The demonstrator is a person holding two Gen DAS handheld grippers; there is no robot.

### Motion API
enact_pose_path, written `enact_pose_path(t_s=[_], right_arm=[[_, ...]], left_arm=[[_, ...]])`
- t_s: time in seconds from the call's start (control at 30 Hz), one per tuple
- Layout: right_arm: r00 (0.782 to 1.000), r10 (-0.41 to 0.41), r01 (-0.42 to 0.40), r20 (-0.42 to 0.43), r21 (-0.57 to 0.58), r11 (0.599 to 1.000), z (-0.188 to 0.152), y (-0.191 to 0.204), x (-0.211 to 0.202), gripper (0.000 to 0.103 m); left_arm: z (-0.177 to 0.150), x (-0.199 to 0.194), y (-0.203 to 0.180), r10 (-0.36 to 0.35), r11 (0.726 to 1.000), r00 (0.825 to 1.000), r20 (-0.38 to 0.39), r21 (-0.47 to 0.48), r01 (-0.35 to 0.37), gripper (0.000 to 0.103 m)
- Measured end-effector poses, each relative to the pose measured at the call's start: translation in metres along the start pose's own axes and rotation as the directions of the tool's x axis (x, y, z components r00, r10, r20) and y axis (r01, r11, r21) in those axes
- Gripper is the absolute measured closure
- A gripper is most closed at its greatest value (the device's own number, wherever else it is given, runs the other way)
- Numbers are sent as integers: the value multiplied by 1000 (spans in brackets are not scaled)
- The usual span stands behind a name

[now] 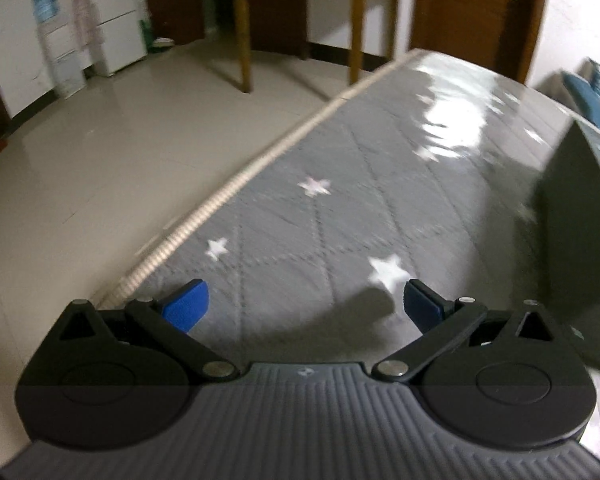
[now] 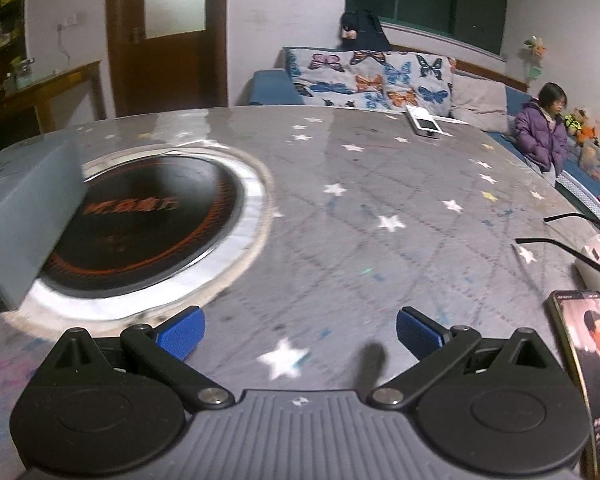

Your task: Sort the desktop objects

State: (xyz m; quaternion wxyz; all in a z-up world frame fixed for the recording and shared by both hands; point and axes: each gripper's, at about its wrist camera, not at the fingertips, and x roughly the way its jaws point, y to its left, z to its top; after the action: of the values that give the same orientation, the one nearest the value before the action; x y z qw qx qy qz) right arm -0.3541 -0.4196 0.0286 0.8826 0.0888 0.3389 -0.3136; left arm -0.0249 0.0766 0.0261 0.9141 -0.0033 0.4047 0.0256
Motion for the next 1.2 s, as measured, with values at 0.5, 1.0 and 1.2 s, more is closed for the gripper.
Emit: enact_pose_path(t_s=[0.5,1.0,1.2], right_arm=[[1000,-15,14,11,41,999,14,-50,38,0],[1000,3,-5,28,70,998,20,-78,54,0],[1000,-11,9,28,80,997,23,-86,57,0]], left_arm=[[18,23,0,85,993,993,79,-93,-77,0],[16,32,-12,127,987,982,138,-119,-111,0],[14,28,-17,147,982,980,137,-141,-127,0]])
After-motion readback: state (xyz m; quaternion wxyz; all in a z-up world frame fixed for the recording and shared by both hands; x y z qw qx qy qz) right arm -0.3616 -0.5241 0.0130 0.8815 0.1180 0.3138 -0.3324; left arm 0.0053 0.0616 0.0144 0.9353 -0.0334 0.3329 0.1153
